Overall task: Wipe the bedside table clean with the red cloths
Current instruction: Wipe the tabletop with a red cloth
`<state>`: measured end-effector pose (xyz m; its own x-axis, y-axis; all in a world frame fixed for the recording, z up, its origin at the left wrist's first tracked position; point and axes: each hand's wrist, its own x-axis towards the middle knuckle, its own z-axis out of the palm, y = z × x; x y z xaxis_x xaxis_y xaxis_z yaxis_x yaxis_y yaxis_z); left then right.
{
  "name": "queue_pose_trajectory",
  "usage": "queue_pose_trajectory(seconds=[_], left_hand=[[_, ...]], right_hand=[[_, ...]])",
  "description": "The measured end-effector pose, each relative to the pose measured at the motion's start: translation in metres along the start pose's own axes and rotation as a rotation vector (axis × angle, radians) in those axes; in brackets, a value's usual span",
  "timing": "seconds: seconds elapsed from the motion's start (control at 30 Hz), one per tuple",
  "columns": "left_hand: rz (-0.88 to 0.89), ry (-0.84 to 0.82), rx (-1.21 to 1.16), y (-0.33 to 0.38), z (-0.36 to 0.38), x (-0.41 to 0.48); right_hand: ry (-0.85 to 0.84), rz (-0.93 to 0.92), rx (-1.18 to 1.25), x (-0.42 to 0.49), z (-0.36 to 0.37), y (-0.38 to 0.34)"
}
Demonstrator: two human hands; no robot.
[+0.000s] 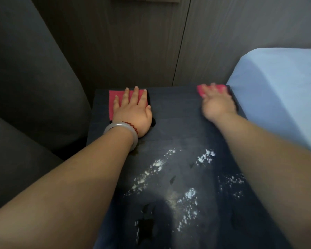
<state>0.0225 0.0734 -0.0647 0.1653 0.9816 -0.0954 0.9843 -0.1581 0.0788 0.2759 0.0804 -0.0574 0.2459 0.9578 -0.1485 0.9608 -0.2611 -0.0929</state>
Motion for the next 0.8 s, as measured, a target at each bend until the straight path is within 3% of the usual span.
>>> queue_pose_trajectory(seconds=[0.07, 0.1, 0.23, 0.3, 0.37, 0.47, 0.5, 0.57, 0.7, 0.73, 0.8], left_hand=[[0.006, -0.002, 0.004, 0.0, 0.0, 0.001], [0.007, -0.007, 0.004, 0.0, 0.0, 0.001], [0.014, 0.003, -0.017, -0.001, -0.001, 0.0], [0.011, 0.016, -0.01, -0.001, 0.0, -0.001], [0.002, 0.015, -0.005, -0.001, 0.001, -0.001], [0.002, 0.014, 0.003, 0.0, 0.001, 0.001], [0.004, 0.013, 0.0, 0.0, 0.001, 0.001], [0.002, 0.019, 0.001, 0.0, 0.0, 0.001], [0.007, 0.029, -0.005, 0.0, 0.0, -0.002], [0.009, 0.028, -0.004, 0.0, 0.0, -0.003], [0.005, 0.018, -0.007, 0.0, -0.001, -0.003]], right_hand=[[-0.044, 0.192, 0.001, 0.009, -0.001, 0.012], [-0.031, 0.174, -0.014, 0.005, 0.003, -0.003], [0.03, -0.262, 0.071, -0.037, 0.03, -0.089], [0.057, -0.364, 0.063, -0.05, 0.029, -0.089], [0.126, -0.244, -0.042, -0.032, 0.022, -0.044], [0.099, 0.193, 0.036, -0.005, 0.003, 0.031], [0.071, 0.251, 0.048, -0.007, 0.003, 0.032], [0.071, 0.125, 0.021, -0.027, 0.015, -0.009], [0.079, -0.42, 0.038, -0.086, 0.037, -0.08], [0.052, -0.433, 0.025, -0.083, 0.031, -0.07], [0.066, -0.255, -0.032, -0.063, 0.016, -0.022]])
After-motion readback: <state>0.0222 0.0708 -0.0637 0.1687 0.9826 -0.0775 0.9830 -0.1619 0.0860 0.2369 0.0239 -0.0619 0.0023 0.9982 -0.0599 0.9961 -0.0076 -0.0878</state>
